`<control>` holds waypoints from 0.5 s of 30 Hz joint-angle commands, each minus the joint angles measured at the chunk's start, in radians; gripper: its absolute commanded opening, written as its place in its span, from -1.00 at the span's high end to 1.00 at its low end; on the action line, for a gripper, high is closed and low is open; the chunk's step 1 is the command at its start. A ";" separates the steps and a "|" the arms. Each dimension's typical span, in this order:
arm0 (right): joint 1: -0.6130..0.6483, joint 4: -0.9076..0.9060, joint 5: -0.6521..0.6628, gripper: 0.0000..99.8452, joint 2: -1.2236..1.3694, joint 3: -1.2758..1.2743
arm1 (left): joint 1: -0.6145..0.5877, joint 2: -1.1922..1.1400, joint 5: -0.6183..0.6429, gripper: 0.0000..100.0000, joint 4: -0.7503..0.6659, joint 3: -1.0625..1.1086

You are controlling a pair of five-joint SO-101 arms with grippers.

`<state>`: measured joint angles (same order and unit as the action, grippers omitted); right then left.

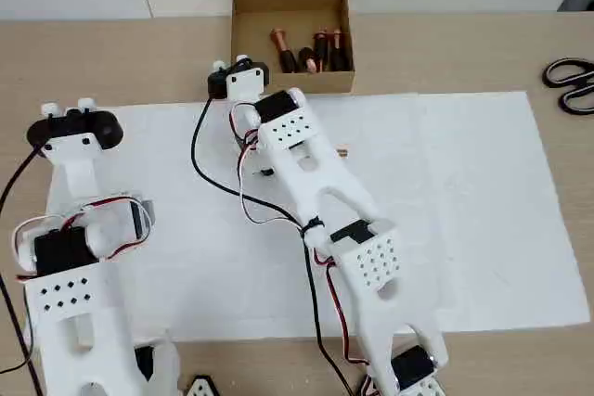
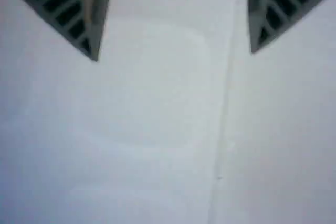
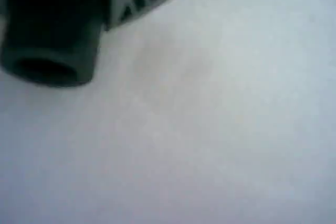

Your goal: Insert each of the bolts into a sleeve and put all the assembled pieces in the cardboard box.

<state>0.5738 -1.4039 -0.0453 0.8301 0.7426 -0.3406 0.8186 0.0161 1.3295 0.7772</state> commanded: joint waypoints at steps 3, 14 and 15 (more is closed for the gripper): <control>-0.013 -0.051 -0.005 0.99 -0.156 0.020 | 0.000 0.012 0.003 0.64 -0.005 -0.004; -0.085 -0.165 0.133 0.99 -0.499 0.020 | 0.003 0.009 0.003 0.64 0.003 -0.113; -0.113 -0.182 0.133 0.99 -0.522 0.020 | 0.006 0.008 0.003 0.64 0.003 -0.145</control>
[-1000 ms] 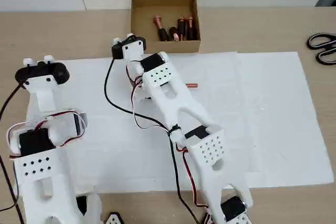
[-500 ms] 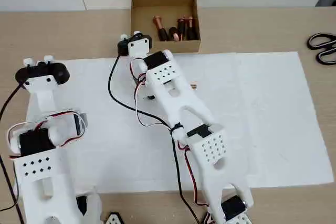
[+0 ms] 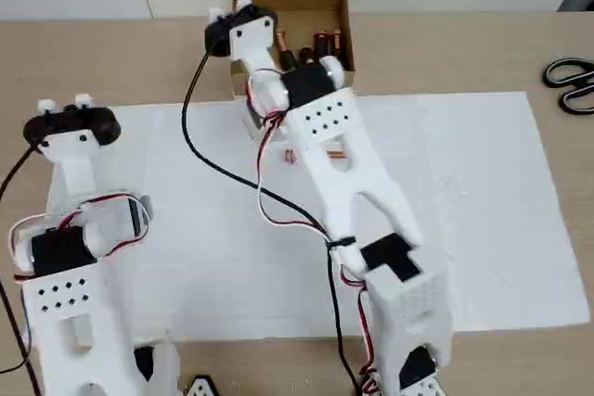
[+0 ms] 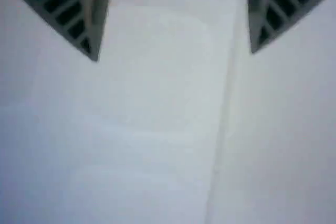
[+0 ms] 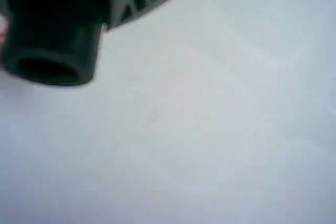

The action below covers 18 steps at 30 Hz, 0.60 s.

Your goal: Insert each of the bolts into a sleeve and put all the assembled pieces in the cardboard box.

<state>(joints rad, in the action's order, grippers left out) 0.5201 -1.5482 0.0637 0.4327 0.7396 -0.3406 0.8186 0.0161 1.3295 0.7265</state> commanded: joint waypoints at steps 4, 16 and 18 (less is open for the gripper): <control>-0.196 -0.081 0.023 0.99 -0.203 0.023 | 0.107 -0.071 0.003 0.64 0.034 -0.236; -0.564 -0.113 0.020 0.99 -0.348 0.018 | 0.434 -0.792 0.164 0.64 0.132 -0.849; -0.611 -0.116 0.018 0.99 -0.348 0.017 | 0.474 -0.893 0.269 0.64 0.132 -0.932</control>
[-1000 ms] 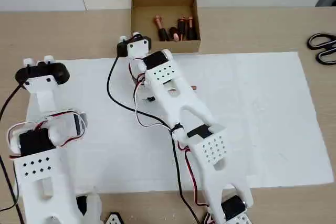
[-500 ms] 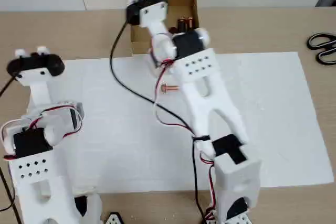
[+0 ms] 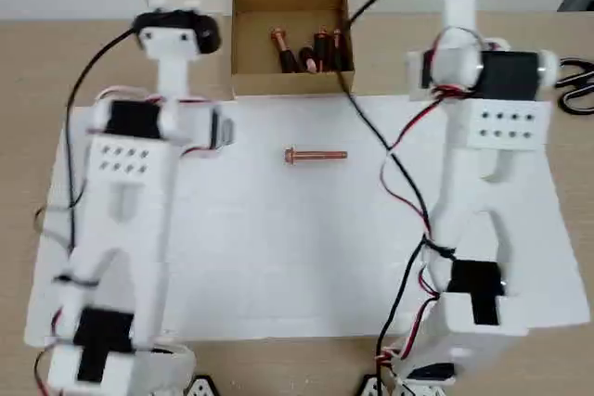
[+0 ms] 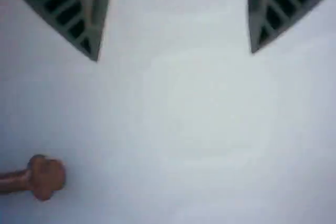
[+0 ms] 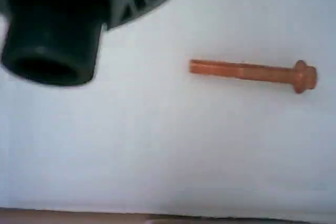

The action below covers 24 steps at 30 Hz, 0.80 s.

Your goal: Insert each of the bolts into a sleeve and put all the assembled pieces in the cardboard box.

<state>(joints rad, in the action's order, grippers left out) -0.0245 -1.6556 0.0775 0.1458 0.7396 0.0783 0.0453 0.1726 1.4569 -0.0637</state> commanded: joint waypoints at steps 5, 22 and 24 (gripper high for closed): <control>-0.122 -0.010 0.003 0.99 -0.065 -0.064 | 0.180 -0.307 0.450 0.64 -0.035 -0.311; -0.131 -0.004 0.005 0.99 -0.065 -0.141 | 0.298 -0.589 1.088 0.64 -0.189 -0.378; -0.131 -0.004 0.005 0.99 -0.065 -0.141 | 0.302 -0.609 1.122 0.64 -0.189 -0.378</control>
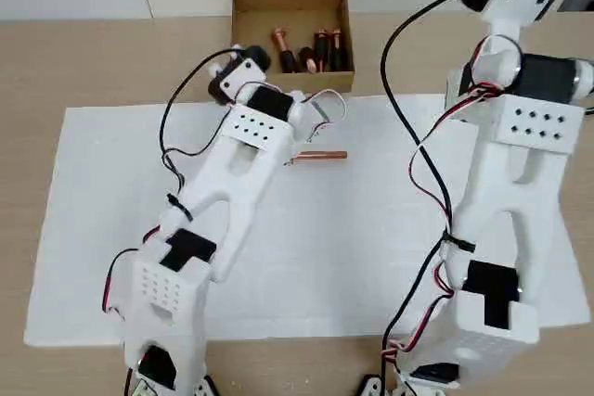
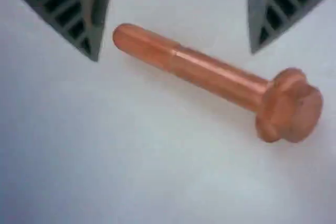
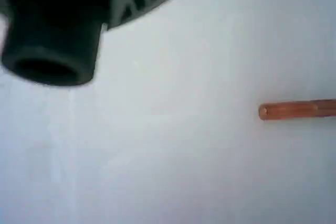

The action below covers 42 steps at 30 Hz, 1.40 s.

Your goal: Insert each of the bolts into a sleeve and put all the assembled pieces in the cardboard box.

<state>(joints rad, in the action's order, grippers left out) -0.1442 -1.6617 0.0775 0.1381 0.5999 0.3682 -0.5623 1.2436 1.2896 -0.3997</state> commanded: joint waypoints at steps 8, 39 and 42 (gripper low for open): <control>-0.012 0.002 0.003 0.99 -0.054 -0.002 | 0.014 -0.026 0.110 0.64 -0.023 -0.042; -0.012 0.001 0.000 0.99 -0.051 -0.002 | 0.017 -0.094 0.110 0.99 -0.023 -0.048; -0.012 0.001 0.000 0.99 -0.051 -0.002 | 0.017 -0.092 0.011 0.99 0.008 -0.104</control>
<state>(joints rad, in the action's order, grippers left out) -0.1442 -1.6617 0.0775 0.1381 0.5999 0.3805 -0.6728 1.3341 1.2743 -0.4273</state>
